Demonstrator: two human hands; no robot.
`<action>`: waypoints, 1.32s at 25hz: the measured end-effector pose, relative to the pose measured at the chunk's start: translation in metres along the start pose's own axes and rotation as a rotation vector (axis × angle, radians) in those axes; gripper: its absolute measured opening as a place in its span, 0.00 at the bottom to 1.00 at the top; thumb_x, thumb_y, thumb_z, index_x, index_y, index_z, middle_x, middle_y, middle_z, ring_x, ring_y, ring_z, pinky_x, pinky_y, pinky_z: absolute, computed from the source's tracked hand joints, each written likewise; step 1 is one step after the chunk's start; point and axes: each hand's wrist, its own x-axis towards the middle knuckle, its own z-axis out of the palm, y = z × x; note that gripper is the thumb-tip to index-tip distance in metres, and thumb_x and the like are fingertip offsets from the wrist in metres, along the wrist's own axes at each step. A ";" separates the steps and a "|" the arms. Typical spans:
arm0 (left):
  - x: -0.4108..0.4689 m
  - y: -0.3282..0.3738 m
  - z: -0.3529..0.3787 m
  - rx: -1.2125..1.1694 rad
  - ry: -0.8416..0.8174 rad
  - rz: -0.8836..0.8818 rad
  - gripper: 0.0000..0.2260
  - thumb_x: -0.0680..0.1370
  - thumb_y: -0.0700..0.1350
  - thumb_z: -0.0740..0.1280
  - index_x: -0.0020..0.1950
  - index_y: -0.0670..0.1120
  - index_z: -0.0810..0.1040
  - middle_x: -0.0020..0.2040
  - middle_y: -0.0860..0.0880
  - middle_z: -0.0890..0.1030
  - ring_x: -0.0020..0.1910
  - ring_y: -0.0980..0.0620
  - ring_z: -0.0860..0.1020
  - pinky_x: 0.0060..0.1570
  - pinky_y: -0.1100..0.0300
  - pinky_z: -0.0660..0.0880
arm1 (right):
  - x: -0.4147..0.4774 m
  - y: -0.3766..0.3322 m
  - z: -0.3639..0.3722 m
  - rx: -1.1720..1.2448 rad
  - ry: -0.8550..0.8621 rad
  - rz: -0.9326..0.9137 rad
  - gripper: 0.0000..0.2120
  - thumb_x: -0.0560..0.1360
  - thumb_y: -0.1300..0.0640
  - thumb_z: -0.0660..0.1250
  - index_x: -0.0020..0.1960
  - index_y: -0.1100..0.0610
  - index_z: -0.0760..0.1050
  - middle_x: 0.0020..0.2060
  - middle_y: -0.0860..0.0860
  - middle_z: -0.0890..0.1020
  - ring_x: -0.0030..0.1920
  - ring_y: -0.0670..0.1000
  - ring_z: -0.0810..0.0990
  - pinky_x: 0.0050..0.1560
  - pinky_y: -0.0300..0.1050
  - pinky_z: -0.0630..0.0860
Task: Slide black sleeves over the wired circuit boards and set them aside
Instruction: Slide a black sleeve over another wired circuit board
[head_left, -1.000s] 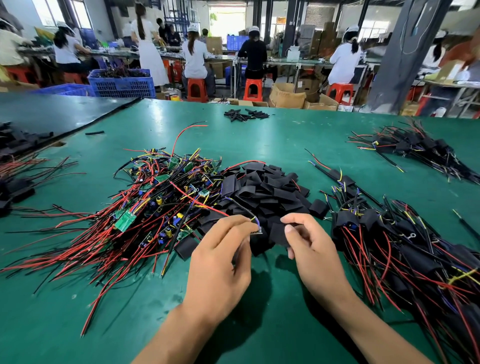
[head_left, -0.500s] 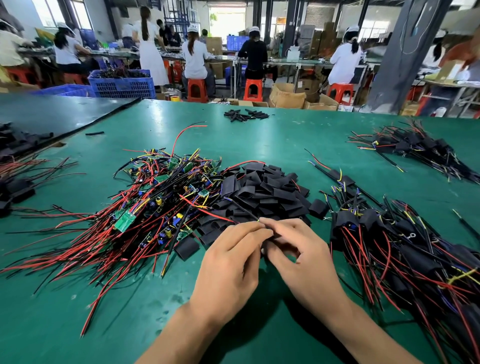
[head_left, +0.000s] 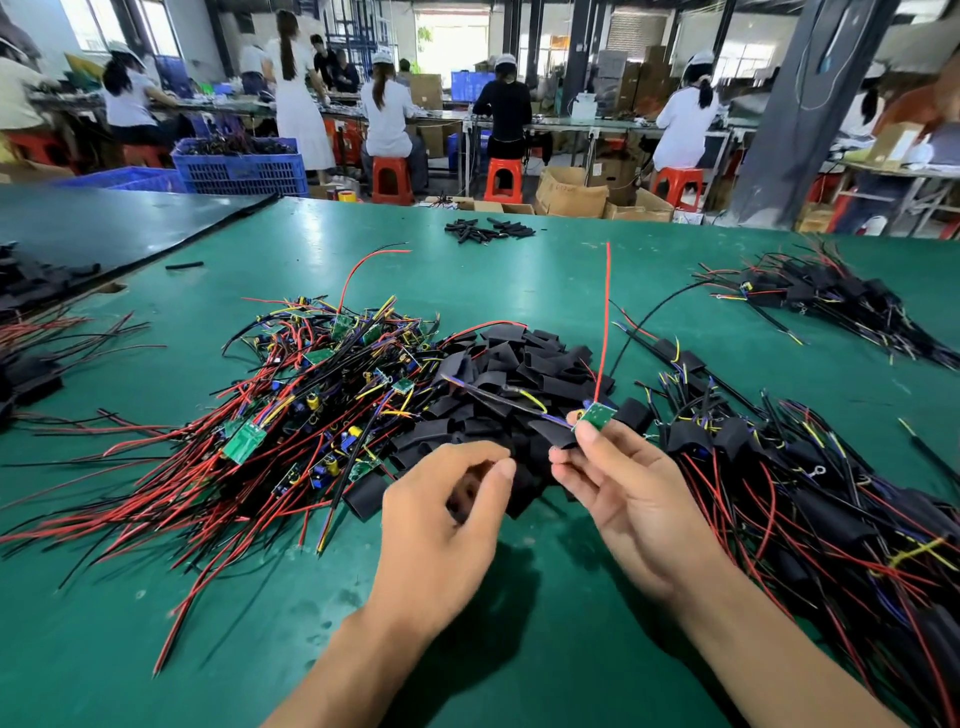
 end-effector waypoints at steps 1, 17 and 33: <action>0.001 0.001 0.001 -0.064 -0.030 -0.137 0.03 0.78 0.52 0.69 0.48 0.58 0.83 0.40 0.55 0.83 0.38 0.54 0.81 0.43 0.51 0.79 | 0.000 -0.002 0.000 0.066 -0.040 0.050 0.05 0.65 0.59 0.75 0.41 0.57 0.84 0.39 0.52 0.84 0.38 0.50 0.84 0.42 0.42 0.82; 0.010 0.000 -0.001 -0.600 -0.168 -0.478 0.10 0.70 0.48 0.73 0.43 0.43 0.86 0.49 0.47 0.86 0.39 0.53 0.79 0.41 0.60 0.75 | -0.015 0.005 0.010 -0.484 -0.203 0.035 0.10 0.70 0.71 0.74 0.49 0.61 0.80 0.34 0.53 0.81 0.33 0.51 0.79 0.39 0.39 0.78; 0.019 -0.019 -0.009 -0.468 0.077 -0.491 0.04 0.80 0.34 0.65 0.50 0.42 0.73 0.39 0.45 0.81 0.36 0.40 0.85 0.34 0.56 0.81 | -0.003 0.018 -0.023 -1.489 -0.115 -0.295 0.07 0.74 0.55 0.70 0.49 0.44 0.82 0.41 0.40 0.75 0.44 0.39 0.76 0.46 0.35 0.69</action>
